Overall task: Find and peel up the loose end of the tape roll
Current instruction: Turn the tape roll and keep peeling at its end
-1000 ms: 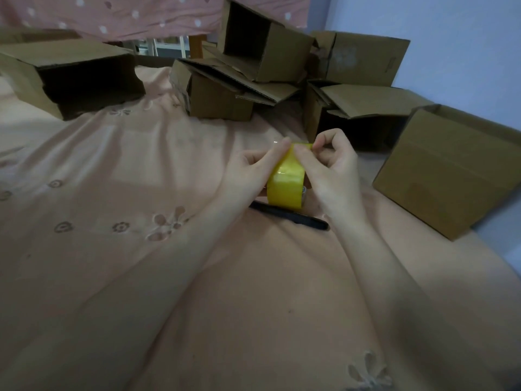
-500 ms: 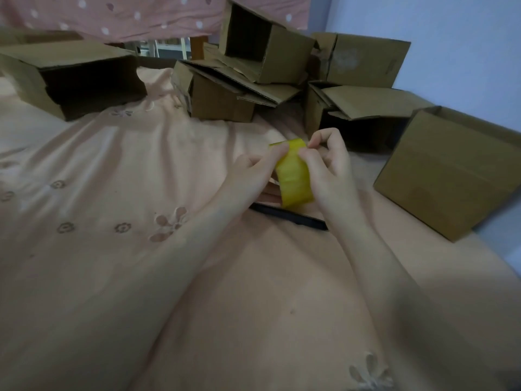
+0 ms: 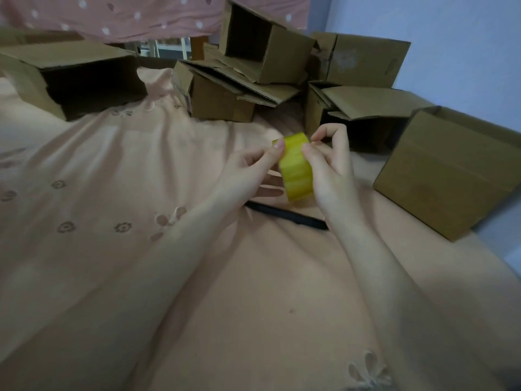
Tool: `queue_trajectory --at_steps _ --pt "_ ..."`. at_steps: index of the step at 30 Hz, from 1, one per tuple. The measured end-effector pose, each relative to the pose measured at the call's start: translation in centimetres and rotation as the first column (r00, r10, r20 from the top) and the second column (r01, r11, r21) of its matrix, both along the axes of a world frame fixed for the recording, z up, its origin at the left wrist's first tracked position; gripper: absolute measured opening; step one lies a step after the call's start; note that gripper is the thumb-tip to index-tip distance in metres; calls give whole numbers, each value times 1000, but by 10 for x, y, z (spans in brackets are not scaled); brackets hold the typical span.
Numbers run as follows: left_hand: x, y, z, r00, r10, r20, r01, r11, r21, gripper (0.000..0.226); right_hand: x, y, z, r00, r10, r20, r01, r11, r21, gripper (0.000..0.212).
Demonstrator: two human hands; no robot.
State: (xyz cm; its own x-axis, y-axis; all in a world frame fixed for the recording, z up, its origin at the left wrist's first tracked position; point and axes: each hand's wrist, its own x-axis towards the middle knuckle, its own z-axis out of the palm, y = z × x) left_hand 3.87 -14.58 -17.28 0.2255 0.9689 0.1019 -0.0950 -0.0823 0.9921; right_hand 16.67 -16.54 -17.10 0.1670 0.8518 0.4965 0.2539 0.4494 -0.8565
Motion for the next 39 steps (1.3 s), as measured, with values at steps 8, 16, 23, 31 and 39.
queue_trajectory --at_steps 8,16,23,31,39 --pt "-1 0 1 999 33 -24 -33 999 35 28 1 0 0 999 -32 30 31 999 24 7" --pt "2 1 1 1000 31 0 -31 999 39 30 -1 -1 0 999 30 -37 -31 999 -27 22" --pt "0 5 -3 998 37 45 -38 999 19 33 -1 -1 2 996 -31 -84 25 997 -70 5" --pt "-9 12 -2 983 96 158 -87 994 -66 40 -2 -11 11 967 237 -95 -249 958 -143 50" --pt "-9 7 3 998 -9 56 11 1000 -29 47 -2 -9 9 983 144 -116 -156 982 -107 30"
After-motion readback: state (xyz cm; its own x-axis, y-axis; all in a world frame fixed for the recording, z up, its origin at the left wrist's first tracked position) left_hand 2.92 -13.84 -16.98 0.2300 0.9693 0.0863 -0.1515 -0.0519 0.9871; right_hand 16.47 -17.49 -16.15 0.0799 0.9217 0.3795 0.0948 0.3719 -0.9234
